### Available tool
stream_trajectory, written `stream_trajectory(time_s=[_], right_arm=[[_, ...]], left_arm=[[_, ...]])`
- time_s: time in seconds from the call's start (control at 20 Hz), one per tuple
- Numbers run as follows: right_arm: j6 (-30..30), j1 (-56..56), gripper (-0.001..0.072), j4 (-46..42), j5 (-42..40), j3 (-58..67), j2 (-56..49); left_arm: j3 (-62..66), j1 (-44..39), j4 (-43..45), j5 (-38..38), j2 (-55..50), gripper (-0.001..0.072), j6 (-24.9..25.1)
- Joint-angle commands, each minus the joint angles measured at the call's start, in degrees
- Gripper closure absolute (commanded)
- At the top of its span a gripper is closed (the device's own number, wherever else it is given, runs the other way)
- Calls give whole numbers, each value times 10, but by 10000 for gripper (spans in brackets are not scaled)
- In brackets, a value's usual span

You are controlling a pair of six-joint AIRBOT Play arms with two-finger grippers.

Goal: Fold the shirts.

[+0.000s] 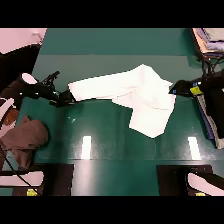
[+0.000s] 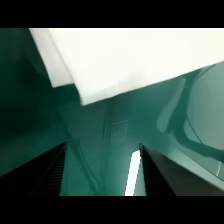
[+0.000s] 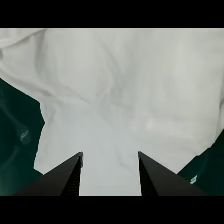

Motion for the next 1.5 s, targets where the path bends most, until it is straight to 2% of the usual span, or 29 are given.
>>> stream_trajectory(time_s=[0.0,0.15,0.4,0.45,0.5,0.55,0.6,0.65,0.75,0.85,1.0,1.25,1.45], right_arm=[[0,-6,303,0,-22,-62,37],[1,-5,302,2,-20,-67,41],[1,-5,303,15,-24,-67,41],[1,-5,303,15,-22,-67,41],[1,-5,303,15,-21,-67,41],[1,-5,303,15,-21,-67,41],[1,-5,302,15,-21,-67,41],[1,-5,303,15,-22,-67,41],[1,-5,303,15,-20,-67,41],[1,-9,303,14,1,-67,43],[0,-33,303,12,60,-67,69],[1,-94,303,12,111,-69,146],[1,-118,303,13,113,-69,154]], left_arm=[[-17,-1,-35,65,0,174,12],[-17,-16,-47,108,0,175,37],[-17,-69,-51,137,0,176,37],[-17,-70,-51,136,0,195,36],[-17,-70,-51,136,0,352,36],[-17,-69,-50,137,0,543,36],[-17,-69,-50,142,0,646,36],[-17,-69,-50,150,0,684,36],[-9,-66,-51,147,1,684,30],[30,-46,-49,69,9,685,29],[87,6,-29,-51,84,685,58],[91,52,123,-205,214,685,55],[86,52,120,-172,214,684,45]])
